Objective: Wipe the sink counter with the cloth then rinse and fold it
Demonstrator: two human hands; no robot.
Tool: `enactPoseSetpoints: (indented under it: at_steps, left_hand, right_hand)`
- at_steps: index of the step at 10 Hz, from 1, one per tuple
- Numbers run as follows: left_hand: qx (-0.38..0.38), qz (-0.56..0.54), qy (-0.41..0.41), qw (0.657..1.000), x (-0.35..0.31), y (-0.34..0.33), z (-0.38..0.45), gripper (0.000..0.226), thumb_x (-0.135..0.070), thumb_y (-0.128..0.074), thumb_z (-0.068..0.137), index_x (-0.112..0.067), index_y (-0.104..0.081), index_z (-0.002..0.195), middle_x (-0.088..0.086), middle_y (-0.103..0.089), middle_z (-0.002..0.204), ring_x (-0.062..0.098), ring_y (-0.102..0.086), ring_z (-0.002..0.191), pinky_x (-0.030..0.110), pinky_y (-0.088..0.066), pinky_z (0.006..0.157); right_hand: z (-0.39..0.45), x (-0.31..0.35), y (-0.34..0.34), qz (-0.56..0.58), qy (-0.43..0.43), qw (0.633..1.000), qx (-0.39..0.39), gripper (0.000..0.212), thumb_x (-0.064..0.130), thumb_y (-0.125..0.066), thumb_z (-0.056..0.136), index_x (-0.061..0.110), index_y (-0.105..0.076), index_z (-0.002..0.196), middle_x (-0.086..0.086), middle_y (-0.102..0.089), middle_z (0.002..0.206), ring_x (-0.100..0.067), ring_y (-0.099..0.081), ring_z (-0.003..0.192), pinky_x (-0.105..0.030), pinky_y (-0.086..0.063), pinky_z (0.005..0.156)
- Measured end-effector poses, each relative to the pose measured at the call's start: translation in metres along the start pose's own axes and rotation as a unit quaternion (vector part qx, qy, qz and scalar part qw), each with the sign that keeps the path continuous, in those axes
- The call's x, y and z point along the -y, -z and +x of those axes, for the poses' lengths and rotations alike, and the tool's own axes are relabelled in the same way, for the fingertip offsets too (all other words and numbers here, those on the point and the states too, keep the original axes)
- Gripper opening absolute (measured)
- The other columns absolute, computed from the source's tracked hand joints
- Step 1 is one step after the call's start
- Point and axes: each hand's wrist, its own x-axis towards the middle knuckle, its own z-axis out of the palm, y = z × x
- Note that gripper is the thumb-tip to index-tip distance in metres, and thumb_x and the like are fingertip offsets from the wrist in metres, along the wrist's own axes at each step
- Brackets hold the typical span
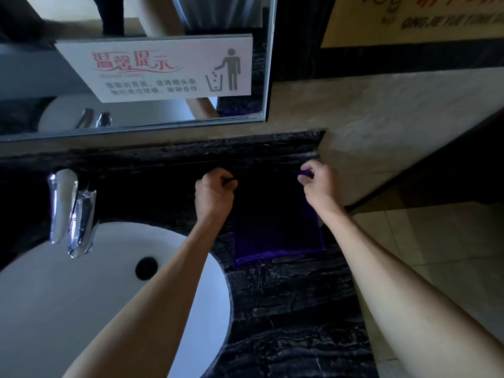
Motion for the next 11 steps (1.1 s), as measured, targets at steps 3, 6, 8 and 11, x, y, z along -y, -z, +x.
enactPoseSetpoints:
  at_steps: [3,6,8,11]
  left_hand:
    - [0.053,0.279,-0.206,0.936,0.013,-0.045,-0.060,0.066,-0.048,-0.036,0.099,-0.016,-0.029,0.156,0.017,-0.018,0.165,0.035,-0.015,0.153,0.048,-0.022,0.120]
    - [0.064,0.327,-0.196,0.922,0.019,-0.048,-0.063,0.067,-0.054,-0.026,0.100,-0.022,-0.022,0.158,0.014,-0.014,0.167,0.032,-0.012,0.154,0.051,-0.019,0.123]
    - [0.079,0.308,-0.202,0.926,0.022,-0.042,-0.077,0.063,-0.050,-0.030,0.099,-0.027,-0.026,0.157,0.008,-0.018,0.167,0.030,-0.013,0.154,0.052,-0.022,0.121]
    - [0.088,0.282,-0.188,0.937,0.015,-0.011,-0.086,0.067,-0.056,-0.029,0.097,-0.028,-0.025,0.157,0.008,-0.009,0.168,0.028,-0.007,0.155,0.052,-0.019,0.122]
  right_hand:
    - [-0.073,-0.019,-0.025,-0.315,0.226,0.921,0.030,0.068,0.055,-0.027,0.100,0.019,-0.027,0.158,-0.009,-0.021,0.168,-0.034,-0.018,0.155,-0.055,-0.024,0.121]
    - [-0.073,-0.019,-0.025,-0.342,0.215,0.914,0.045,0.067,0.053,-0.019,0.101,0.023,-0.019,0.160,-0.008,-0.013,0.170,-0.032,-0.011,0.156,-0.054,-0.016,0.125]
    - [-0.086,-0.027,-0.025,-0.334,0.240,0.910,0.050,0.061,0.050,-0.023,0.104,0.027,-0.020,0.160,-0.002,-0.015,0.170,-0.025,-0.014,0.157,-0.051,-0.021,0.125]
    - [-0.106,0.004,-0.007,-0.265,0.184,0.944,0.075,0.074,0.061,-0.013,0.096,0.026,-0.019,0.160,-0.004,-0.012,0.170,-0.030,-0.013,0.156,-0.052,-0.015,0.126]
